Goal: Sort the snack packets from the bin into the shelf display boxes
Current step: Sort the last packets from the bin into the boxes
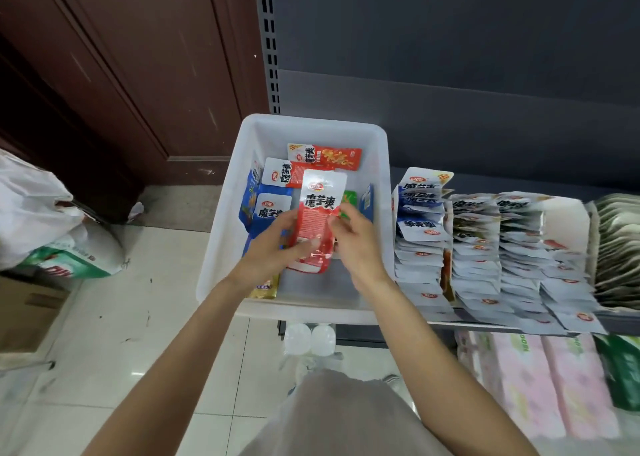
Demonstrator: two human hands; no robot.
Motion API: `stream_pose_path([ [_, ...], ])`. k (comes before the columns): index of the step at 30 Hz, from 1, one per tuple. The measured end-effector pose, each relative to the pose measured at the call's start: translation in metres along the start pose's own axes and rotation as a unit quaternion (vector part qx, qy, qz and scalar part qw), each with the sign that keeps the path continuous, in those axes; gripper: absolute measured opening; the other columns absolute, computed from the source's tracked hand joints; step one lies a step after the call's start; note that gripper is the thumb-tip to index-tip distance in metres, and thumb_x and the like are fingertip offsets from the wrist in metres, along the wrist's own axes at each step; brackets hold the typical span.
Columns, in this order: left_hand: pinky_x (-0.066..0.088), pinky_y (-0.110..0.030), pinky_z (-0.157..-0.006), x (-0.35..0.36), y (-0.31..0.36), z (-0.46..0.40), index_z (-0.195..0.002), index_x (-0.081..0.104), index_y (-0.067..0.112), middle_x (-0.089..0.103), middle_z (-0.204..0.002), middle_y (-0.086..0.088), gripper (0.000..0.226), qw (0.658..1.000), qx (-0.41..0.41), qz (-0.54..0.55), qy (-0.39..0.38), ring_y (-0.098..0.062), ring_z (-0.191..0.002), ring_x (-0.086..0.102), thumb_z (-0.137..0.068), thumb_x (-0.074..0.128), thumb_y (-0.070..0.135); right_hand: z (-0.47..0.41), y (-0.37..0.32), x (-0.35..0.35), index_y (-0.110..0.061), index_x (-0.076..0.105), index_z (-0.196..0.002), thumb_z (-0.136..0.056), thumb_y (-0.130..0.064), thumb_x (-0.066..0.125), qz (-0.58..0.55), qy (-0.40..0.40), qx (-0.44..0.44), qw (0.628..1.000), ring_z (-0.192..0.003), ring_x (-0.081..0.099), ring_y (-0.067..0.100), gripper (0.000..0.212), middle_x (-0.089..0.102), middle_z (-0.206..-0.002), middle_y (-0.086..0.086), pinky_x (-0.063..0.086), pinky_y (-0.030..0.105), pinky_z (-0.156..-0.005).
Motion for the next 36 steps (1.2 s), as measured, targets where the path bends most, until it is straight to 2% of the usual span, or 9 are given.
stream_pose_path([
  [4,0.039,-0.007,-0.077,0.017,0.027,0.013,-0.128,0.026,0.043,0.041,-0.104,0.033,0.069,0.998,0.036,-0.054,-0.018,0.012,-0.093,0.046,-0.079,0.072,0.029,0.032,-0.028,-0.015,-0.037,0.057,-0.107,-0.1,-0.027,0.042,-0.13,-0.048,-0.026,0.99,-0.106,0.061,0.008,0.019,0.064,-0.114,-0.005,0.053,0.027,-0.086],
  [8,0.043,-0.026,-0.101,0.03,0.058,0.019,-0.145,0.024,0.036,0.046,-0.131,0.014,0.087,0.981,0.072,-0.13,-0.127,-0.003,-0.119,0.047,-0.073,0.07,0.05,0.049,-0.05,-0.091,-0.042,0.037,-0.131,-0.088,-0.006,0.063,0.021,0.041,-0.223,0.974,-0.124,0.047,0.005,0.061,0.046,-0.134,-0.014,0.046,0.025,-0.098],
  [10,0.04,-0.013,-0.097,0.048,0.081,0.019,-0.142,0.024,0.04,0.043,-0.133,0.014,0.076,0.963,0.106,-0.153,-0.193,0.006,-0.118,0.044,-0.08,0.068,0.037,0.051,-0.05,-0.135,-0.038,0.038,-0.135,-0.081,-0.01,0.073,0.123,0.055,-0.266,0.954,-0.138,0.031,0.01,0.07,0.029,-0.149,-0.007,0.035,0.037,-0.11],
  [14,0.038,-0.01,-0.096,0.112,0.122,0.005,-0.136,0.03,0.045,0.046,-0.131,0.018,0.064,0.915,0.195,-0.228,-0.27,0.012,-0.114,0.044,-0.082,0.063,0.039,0.064,-0.045,-0.219,-0.026,0.06,-0.093,-0.079,-0.026,0.074,0.174,0.054,-0.308,0.934,-0.134,0.038,0.014,0.02,0.039,-0.146,-0.002,0.03,0.036,-0.111],
  [17,0.042,-0.021,-0.098,0.174,0.142,-0.012,-0.133,0.049,0.03,0.058,-0.125,0.008,0.044,0.9,0.233,-0.221,-0.296,-0.003,-0.113,0.054,-0.091,0.057,0.034,0.081,-0.027,-0.283,-0.022,0.058,-0.085,-0.085,-0.03,0.068,0.142,0.104,-0.269,0.947,-0.105,0.06,0.006,0.012,0.065,-0.109,-0.014,0.051,0.039,-0.086],
  [20,0.049,-0.031,-0.089,0.236,0.163,-0.03,-0.123,0.062,0.022,0.067,-0.112,0.006,0.03,0.895,0.329,-0.227,-0.198,-0.008,-0.102,0.061,-0.094,0.055,0.027,0.1,-0.004,-0.346,-0.023,0.059,-0.09,-0.087,-0.033,0.065,0.129,0.218,-0.241,0.937,-0.068,0.06,-0.002,0.012,0.064,-0.078,-0.021,0.05,0.023,-0.06],
  [26,0.053,-0.037,-0.082,0.335,0.174,-0.069,-0.116,0.066,0.023,0.069,-0.111,0.005,0.027,0.842,0.406,-0.354,-0.014,-0.014,-0.1,0.064,-0.089,0.063,0.025,0.103,0.018,-0.427,-0.005,0.07,-0.091,-0.088,-0.019,0.066,0.308,0.367,-0.29,0.829,-0.066,0.043,0.001,0.014,0.057,-0.067,-0.004,0.036,0.024,-0.057],
  [31,0.033,-0.038,-0.101,0.351,0.157,-0.084,-0.13,0.054,0.019,0.061,-0.124,-0.002,0.046,0.741,0.368,-0.558,0.059,-0.024,-0.116,0.053,-0.087,0.061,0.034,0.073,0.03,-0.444,-0.009,0.069,-0.09,-0.089,-0.018,0.064,0.366,0.337,-0.301,0.814,-0.057,0.056,0.014,0.01,0.067,-0.067,0.006,0.028,0.02,-0.053],
  [36,0.035,-0.04,-0.095,0.352,0.14,-0.077,-0.098,0.073,0.023,0.071,-0.097,0.003,0.027,0.702,0.398,-0.581,0.104,-0.022,-0.1,0.059,-0.077,0.07,0.039,0.037,0.029,-0.43,-0.014,0.069,-0.087,-0.084,-0.011,0.069,0.483,0.265,-0.303,0.778,-0.056,0.065,0.025,0.005,0.067,-0.066,0.005,0.038,0.022,-0.05],
])
Point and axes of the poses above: each hand's wrist, its own z-axis away from the middle knuckle, its own x-axis out of the palm, y = z × x, the point moved 3 cm from there along -z, towards the middle knuckle
